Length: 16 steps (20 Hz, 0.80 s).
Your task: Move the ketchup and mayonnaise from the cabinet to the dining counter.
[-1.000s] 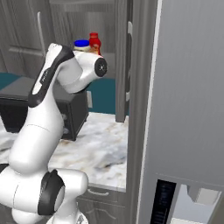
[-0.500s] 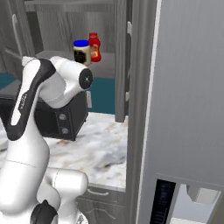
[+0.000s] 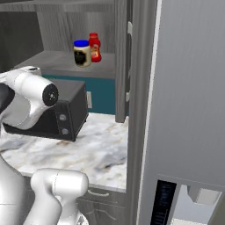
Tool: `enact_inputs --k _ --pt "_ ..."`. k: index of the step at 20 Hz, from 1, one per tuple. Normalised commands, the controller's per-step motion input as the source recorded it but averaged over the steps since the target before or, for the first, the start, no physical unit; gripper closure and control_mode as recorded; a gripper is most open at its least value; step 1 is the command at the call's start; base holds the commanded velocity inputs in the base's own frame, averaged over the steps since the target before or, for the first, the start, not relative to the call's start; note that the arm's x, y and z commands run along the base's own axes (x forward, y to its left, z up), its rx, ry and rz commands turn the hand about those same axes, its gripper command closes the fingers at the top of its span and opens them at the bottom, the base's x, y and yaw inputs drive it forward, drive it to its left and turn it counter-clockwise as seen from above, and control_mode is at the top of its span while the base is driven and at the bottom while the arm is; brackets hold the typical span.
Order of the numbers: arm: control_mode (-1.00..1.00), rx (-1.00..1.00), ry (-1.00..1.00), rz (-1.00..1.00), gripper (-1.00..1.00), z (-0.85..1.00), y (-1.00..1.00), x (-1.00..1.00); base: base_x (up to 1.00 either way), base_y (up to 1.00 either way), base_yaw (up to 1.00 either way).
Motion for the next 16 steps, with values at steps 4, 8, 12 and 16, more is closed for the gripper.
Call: enact_inputs --k 4,8,12,16 --pt "-1.0 -0.06 -0.12 0.05 -1.0 -0.21 1.0 -0.97 0.0 0.0 0.0" --pt "-1.0 -0.11 0.03 -0.09 -1.0 -0.41 0.98 -0.18 0.0 0.0 0.0" --pt "-1.0 -0.03 0.02 -0.2 -1.0 -0.2 0.39 0.03 0.0 0.0 0.0" --pt "-1.0 -0.08 0.0 -0.01 -1.0 -0.14 0.06 0.0 0.0 0.0 0.0"
